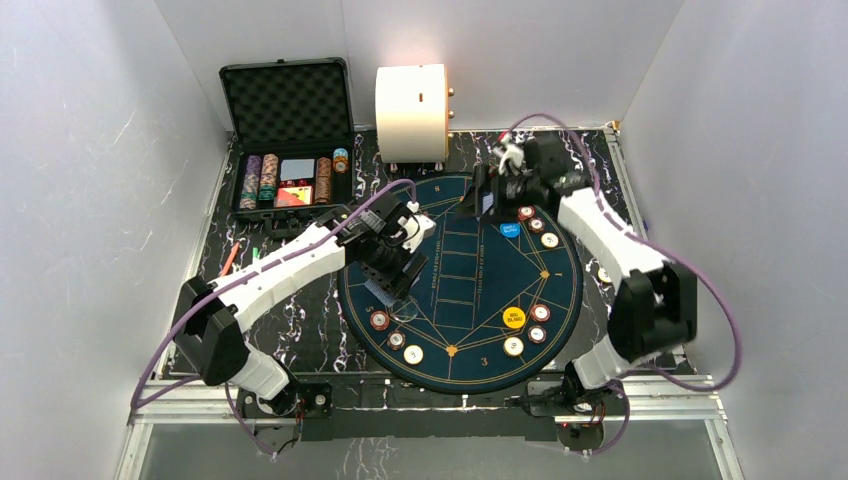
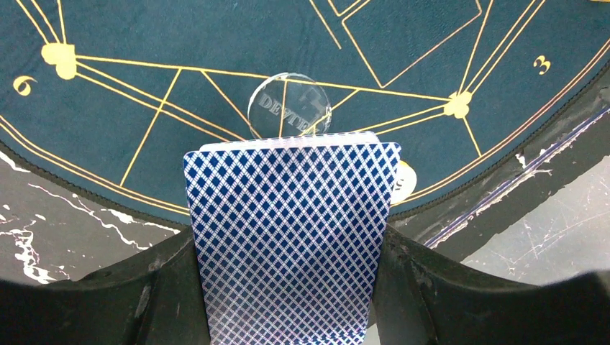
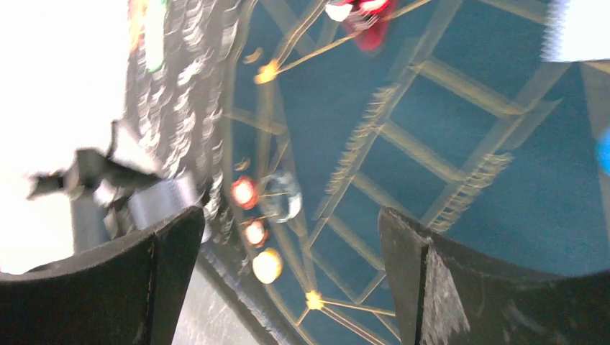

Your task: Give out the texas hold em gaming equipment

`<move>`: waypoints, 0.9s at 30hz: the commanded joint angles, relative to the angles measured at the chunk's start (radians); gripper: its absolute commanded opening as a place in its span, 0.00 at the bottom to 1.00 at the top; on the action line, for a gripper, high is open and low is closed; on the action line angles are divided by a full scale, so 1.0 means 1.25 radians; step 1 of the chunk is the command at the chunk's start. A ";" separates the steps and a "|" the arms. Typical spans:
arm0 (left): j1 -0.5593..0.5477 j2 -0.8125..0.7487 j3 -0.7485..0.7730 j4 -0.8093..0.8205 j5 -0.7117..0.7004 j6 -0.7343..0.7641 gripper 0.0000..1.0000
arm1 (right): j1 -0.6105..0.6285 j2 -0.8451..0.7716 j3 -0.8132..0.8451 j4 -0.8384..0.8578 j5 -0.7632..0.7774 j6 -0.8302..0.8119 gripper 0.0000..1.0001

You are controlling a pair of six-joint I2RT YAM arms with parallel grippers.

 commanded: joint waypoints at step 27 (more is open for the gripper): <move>-0.050 -0.020 0.054 -0.004 -0.023 -0.026 0.00 | 0.313 -0.022 -0.347 0.640 -0.291 0.412 0.86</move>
